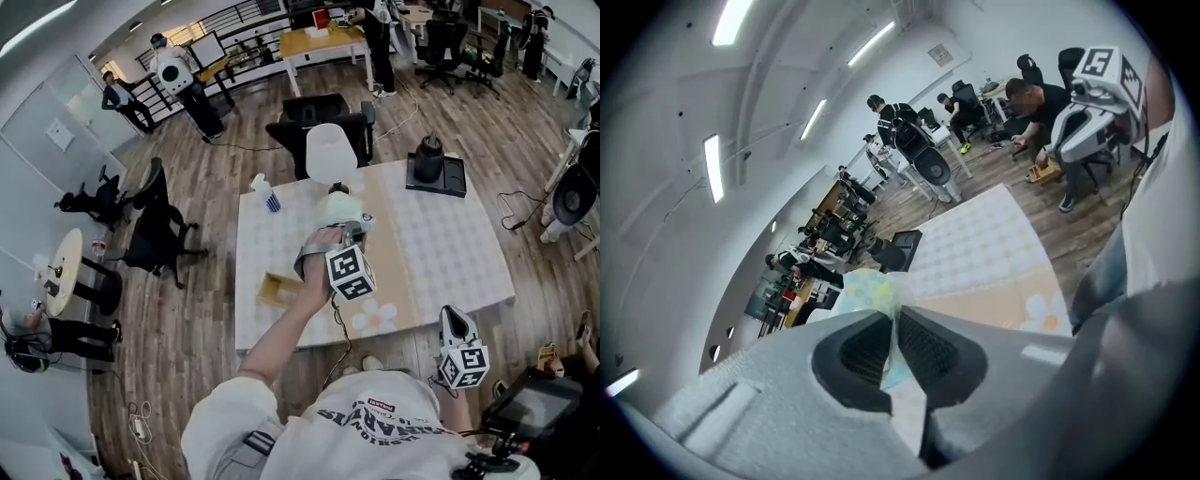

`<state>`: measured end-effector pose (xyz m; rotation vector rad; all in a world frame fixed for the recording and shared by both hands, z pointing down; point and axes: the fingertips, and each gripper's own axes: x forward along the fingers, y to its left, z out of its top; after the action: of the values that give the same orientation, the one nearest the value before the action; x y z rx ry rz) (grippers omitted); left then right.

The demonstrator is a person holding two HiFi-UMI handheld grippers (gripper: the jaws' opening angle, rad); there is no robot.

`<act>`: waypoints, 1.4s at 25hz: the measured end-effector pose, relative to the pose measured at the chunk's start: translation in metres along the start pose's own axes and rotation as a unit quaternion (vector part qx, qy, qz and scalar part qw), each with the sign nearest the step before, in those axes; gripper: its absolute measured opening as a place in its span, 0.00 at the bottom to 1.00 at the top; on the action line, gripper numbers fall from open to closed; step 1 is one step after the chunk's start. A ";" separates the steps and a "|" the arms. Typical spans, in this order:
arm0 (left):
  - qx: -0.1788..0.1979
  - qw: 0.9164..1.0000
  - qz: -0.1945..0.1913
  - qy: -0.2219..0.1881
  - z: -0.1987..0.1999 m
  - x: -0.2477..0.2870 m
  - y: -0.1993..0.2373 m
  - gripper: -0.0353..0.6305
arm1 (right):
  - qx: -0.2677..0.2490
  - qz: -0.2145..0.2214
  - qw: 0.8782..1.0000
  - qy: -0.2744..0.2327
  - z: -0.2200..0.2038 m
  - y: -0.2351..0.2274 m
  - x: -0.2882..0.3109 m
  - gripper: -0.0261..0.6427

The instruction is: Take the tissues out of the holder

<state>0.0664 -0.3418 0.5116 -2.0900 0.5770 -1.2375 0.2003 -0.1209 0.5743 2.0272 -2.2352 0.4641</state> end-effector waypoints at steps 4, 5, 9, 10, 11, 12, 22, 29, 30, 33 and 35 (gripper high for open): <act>0.005 1.000 -0.006 -0.006 0.009 0.002 -0.005 0.09 | 0.003 -0.011 1.000 0.001 -0.001 -0.005 -0.010 0.06; 0.005 1.000 -0.007 -0.005 0.009 0.003 -0.006 0.09 | 0.002 -0.010 1.000 0.001 -0.001 -0.005 -0.010 0.06; 0.001 1.000 -0.007 0.000 0.007 0.004 -0.009 0.09 | -0.002 -0.004 1.000 -0.001 0.003 -0.001 -0.010 0.06; 0.000 1.000 -0.007 0.001 0.006 0.004 -0.008 0.09 | -0.002 -0.002 1.000 -0.001 0.005 0.000 -0.010 0.06; -0.001 1.000 -0.008 0.001 0.005 0.003 -0.008 0.09 | -0.002 -0.002 1.000 -0.001 0.006 0.001 -0.009 0.06; -0.001 1.000 -0.008 0.002 0.004 0.003 -0.008 0.09 | -0.002 -0.001 1.000 0.000 0.006 0.003 -0.009 0.06; -0.003 1.000 -0.008 0.008 -0.001 0.013 -0.015 0.09 | 0.000 0.002 1.000 0.000 0.007 0.004 -0.007 0.06; -0.015 1.000 -0.012 0.017 -0.013 0.041 -0.042 0.09 | 0.001 0.004 1.000 0.001 0.004 0.003 -0.007 0.06; -0.015 1.000 -0.013 0.019 -0.015 0.045 -0.046 0.09 | 0.001 0.004 1.000 0.002 0.004 0.002 -0.008 0.06; -0.009 1.000 -0.011 0.025 -0.026 0.060 -0.057 0.09 | 0.000 0.002 1.000 0.003 0.003 0.002 -0.011 0.06; -0.008 1.000 -0.010 0.026 -0.034 0.071 -0.064 0.09 | -0.001 0.000 1.000 0.005 0.003 0.001 -0.010 0.06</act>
<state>0.0728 -0.3533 0.6121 -2.0872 0.5937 -1.3056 0.2010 -0.1118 0.5686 2.0190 -2.2305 0.4716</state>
